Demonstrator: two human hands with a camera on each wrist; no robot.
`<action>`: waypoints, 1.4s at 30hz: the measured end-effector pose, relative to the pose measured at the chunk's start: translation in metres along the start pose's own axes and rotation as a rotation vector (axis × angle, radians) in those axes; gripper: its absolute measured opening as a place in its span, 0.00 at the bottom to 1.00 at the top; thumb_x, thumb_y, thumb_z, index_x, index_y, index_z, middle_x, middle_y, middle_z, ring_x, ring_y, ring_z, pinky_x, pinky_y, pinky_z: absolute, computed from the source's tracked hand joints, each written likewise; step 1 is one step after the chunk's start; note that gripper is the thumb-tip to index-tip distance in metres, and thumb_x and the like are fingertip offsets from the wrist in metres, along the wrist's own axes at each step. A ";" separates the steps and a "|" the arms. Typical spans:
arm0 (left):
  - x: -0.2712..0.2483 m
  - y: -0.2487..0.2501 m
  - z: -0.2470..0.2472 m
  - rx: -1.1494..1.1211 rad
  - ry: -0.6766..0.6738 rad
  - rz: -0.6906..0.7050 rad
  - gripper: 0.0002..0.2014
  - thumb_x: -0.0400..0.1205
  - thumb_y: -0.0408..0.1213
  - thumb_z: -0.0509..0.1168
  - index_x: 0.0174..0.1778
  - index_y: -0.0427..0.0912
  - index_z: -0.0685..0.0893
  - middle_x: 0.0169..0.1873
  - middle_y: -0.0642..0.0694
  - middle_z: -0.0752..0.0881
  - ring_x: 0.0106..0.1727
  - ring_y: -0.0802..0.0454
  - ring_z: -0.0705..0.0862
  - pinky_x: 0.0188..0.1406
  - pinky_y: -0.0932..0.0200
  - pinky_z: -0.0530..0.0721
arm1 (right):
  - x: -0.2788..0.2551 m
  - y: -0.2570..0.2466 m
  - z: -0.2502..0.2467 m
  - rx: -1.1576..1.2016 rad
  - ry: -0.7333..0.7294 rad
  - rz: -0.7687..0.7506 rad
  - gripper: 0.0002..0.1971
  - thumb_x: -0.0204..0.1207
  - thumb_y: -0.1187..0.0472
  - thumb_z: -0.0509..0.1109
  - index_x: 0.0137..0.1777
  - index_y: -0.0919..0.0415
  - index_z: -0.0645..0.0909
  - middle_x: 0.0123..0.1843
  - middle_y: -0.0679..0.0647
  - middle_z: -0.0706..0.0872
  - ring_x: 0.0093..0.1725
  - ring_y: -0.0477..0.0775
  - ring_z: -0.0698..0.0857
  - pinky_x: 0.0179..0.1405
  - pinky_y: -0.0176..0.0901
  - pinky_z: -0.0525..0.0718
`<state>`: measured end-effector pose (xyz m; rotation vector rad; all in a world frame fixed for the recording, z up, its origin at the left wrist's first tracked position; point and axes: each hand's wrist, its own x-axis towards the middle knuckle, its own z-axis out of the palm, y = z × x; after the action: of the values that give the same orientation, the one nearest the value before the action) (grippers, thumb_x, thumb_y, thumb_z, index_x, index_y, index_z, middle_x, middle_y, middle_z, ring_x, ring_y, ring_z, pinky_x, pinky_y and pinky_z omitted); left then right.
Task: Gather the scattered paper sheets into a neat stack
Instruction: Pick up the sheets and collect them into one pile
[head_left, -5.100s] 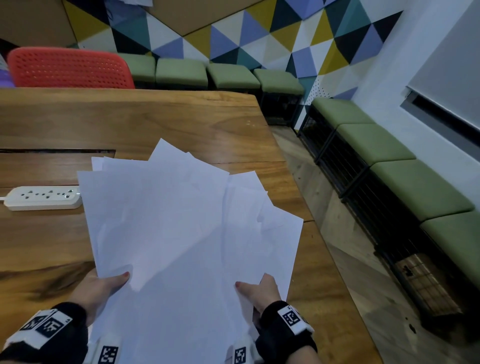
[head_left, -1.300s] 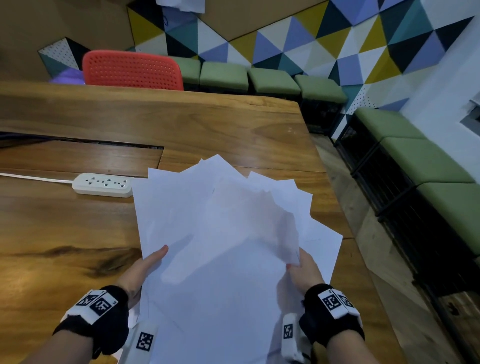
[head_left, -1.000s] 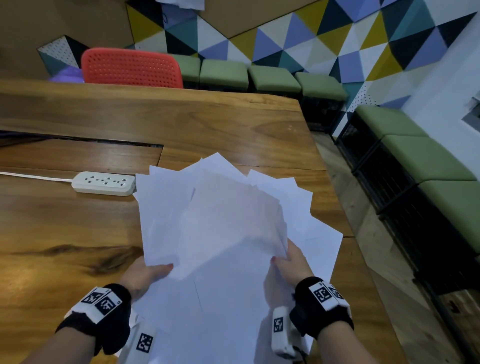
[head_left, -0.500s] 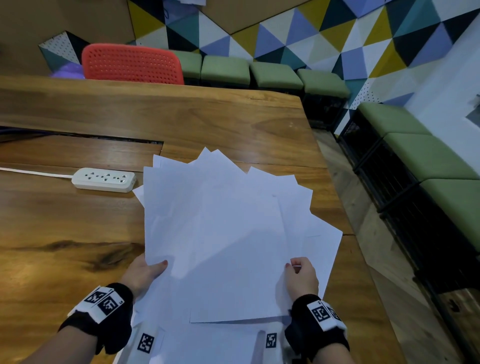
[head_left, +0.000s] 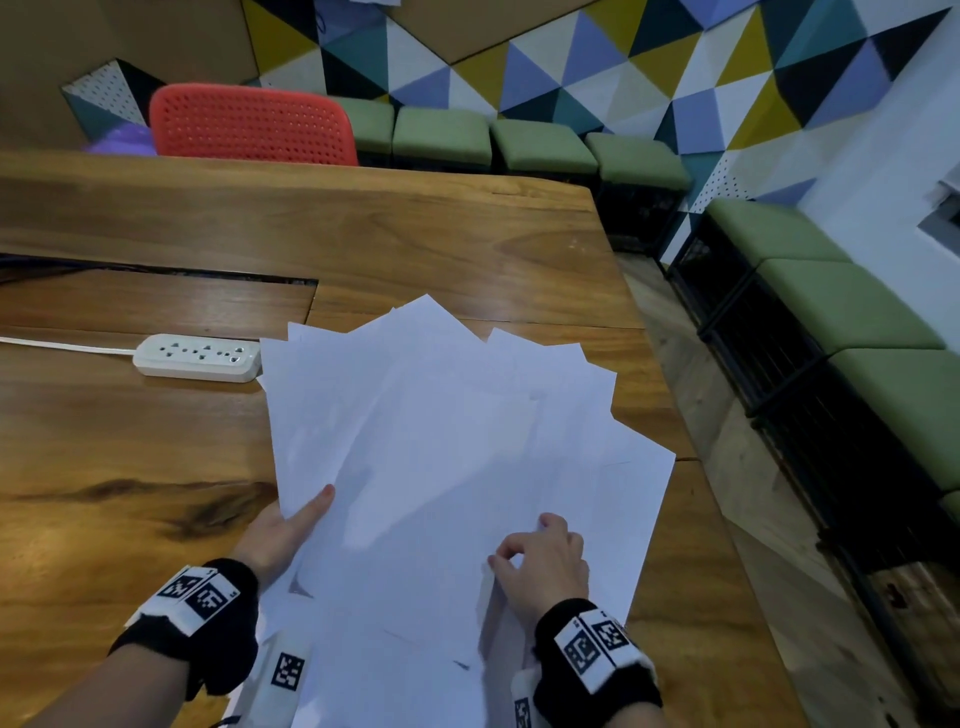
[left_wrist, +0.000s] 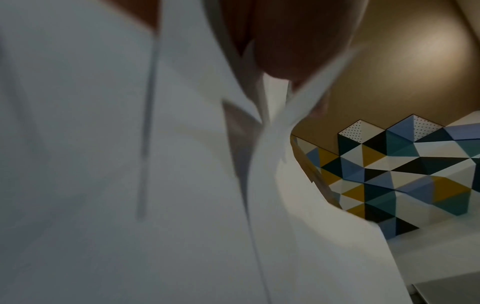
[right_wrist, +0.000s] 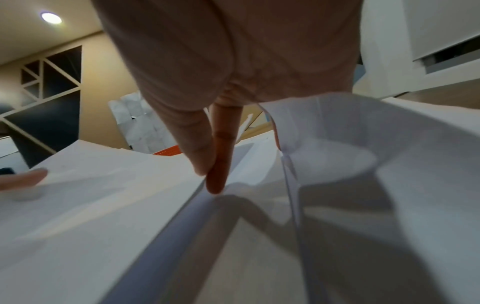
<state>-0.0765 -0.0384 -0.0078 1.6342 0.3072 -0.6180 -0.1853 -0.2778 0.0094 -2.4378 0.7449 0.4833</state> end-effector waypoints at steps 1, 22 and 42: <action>0.000 0.000 0.000 0.022 -0.022 0.010 0.18 0.70 0.50 0.72 0.54 0.48 0.82 0.52 0.45 0.88 0.56 0.41 0.85 0.62 0.43 0.80 | 0.002 0.004 -0.001 0.042 0.008 -0.001 0.03 0.77 0.50 0.63 0.43 0.43 0.77 0.76 0.54 0.64 0.75 0.58 0.64 0.71 0.48 0.68; 0.007 -0.010 0.000 0.112 0.007 0.096 0.20 0.66 0.19 0.75 0.42 0.48 0.80 0.42 0.49 0.86 0.48 0.44 0.84 0.53 0.51 0.78 | 0.007 0.036 -0.035 0.684 0.191 -0.049 0.12 0.71 0.66 0.72 0.48 0.48 0.79 0.46 0.57 0.90 0.47 0.58 0.88 0.51 0.52 0.87; 0.003 -0.004 0.005 0.043 -0.006 0.105 0.18 0.65 0.17 0.75 0.40 0.44 0.81 0.38 0.49 0.85 0.41 0.50 0.83 0.39 0.59 0.78 | 0.025 0.041 -0.058 0.314 0.195 -0.139 0.11 0.75 0.72 0.58 0.44 0.58 0.80 0.38 0.56 0.85 0.42 0.60 0.80 0.35 0.42 0.71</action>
<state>-0.0773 -0.0434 -0.0130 1.6779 0.2038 -0.5530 -0.1797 -0.3508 0.0272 -2.2381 0.6673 0.0673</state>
